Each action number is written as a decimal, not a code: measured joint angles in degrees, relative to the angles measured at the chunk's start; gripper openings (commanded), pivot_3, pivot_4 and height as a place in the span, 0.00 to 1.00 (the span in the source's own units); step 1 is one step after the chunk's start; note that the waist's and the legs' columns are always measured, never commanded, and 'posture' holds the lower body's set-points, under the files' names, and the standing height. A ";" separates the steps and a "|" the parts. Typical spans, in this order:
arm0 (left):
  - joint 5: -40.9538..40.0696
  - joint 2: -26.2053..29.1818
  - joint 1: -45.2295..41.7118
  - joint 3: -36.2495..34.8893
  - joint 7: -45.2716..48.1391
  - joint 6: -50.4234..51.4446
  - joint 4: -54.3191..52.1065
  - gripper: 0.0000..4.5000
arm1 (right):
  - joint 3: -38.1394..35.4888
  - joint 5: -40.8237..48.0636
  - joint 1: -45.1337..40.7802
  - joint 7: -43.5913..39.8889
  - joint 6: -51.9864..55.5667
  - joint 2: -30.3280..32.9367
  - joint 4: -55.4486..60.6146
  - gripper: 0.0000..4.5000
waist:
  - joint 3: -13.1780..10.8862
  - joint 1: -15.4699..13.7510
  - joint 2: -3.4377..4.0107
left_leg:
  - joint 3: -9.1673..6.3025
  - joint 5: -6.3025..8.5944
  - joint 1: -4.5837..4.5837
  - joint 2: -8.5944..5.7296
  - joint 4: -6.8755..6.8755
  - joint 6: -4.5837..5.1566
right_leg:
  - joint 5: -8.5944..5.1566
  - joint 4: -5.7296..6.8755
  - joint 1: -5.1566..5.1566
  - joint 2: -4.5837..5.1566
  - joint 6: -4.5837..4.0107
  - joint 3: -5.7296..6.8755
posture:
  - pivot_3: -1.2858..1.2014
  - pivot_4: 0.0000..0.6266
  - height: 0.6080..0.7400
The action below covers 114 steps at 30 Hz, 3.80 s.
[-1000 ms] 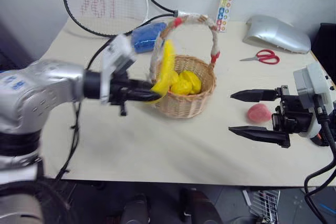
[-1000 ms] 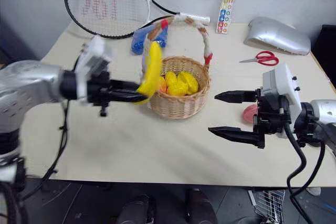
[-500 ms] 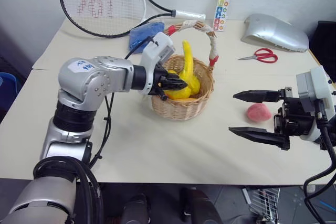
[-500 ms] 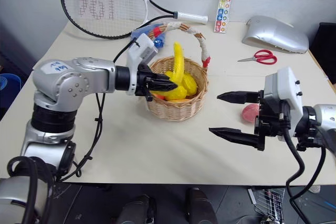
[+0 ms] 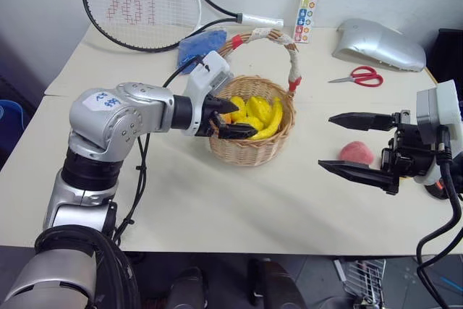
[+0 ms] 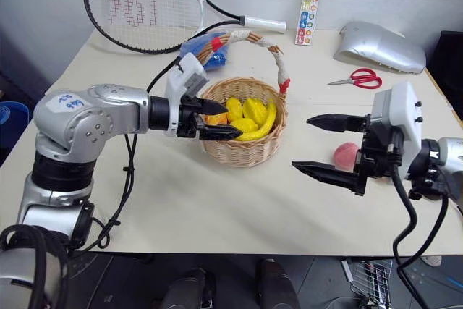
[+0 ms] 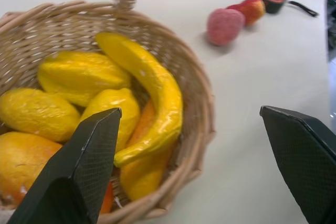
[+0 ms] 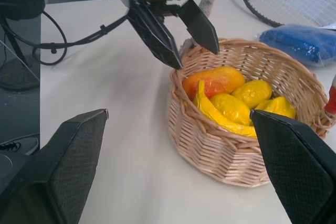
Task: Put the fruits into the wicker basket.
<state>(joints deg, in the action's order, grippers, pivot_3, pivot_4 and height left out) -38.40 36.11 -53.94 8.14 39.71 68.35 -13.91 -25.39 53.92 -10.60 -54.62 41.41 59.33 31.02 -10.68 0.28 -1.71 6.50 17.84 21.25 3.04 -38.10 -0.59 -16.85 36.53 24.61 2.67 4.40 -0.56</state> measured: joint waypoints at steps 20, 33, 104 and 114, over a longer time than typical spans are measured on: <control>-11.51 8.97 16.55 -14.64 29.42 -21.17 -2.82 0.98 | -33.41 -13.84 40.76 -3.33 0.24 -7.20 -16.07 1.00 | 0.02 0.18 0.02 | -0.07 0.20 -0.13 -0.28 0.00 0.46 | 0.02 -0.12 -0.26 -0.07 0.04 0.02 | 0.52 0.24 1.00; -12.88 6.02 16.22 -13.18 23.04 -20.71 -6.16 0.98 | -5.24 -24.36 8.26 0.15 -8.48 -1.99 -31.19 1.00 | 0.00 1.76 0.13 | -0.12 -0.07 -0.07 -0.26 0.04 -0.03 | 0.00 0.02 -0.08 -0.16 0.01 0.01 | 0.52 0.24 1.00; -9.63 10.04 16.51 -17.04 16.20 -23.26 -5.81 1.00 | 19.77 -41.87 -29.28 16.07 -20.65 -24.76 -65.31 0.96 | -0.04 1.90 0.22 | 0.09 -0.09 -0.03 -0.11 0.01 -0.04 | -0.02 0.20 0.08 -0.04 -0.03 -0.06 | 0.52 0.24 1.00; -9.65 10.04 16.58 -17.14 15.63 -23.24 -5.83 1.00 | 18.54 -39.38 -26.36 12.79 -21.23 -25.37 -59.51 0.57 | -0.04 1.75 0.22 | 0.08 -0.09 -0.03 -0.02 0.04 -0.04 | -0.02 0.20 0.09 -0.06 -0.03 -0.05 | 0.52 0.24 1.00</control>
<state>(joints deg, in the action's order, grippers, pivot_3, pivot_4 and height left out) -48.05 46.15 -37.37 -9.00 55.35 45.11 -19.74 -6.85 14.55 -36.96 -41.84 20.19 33.97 -28.48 -10.72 2.03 -1.49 6.58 17.75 21.23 3.02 -38.06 -0.63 -16.88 36.74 24.70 2.61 4.37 -0.60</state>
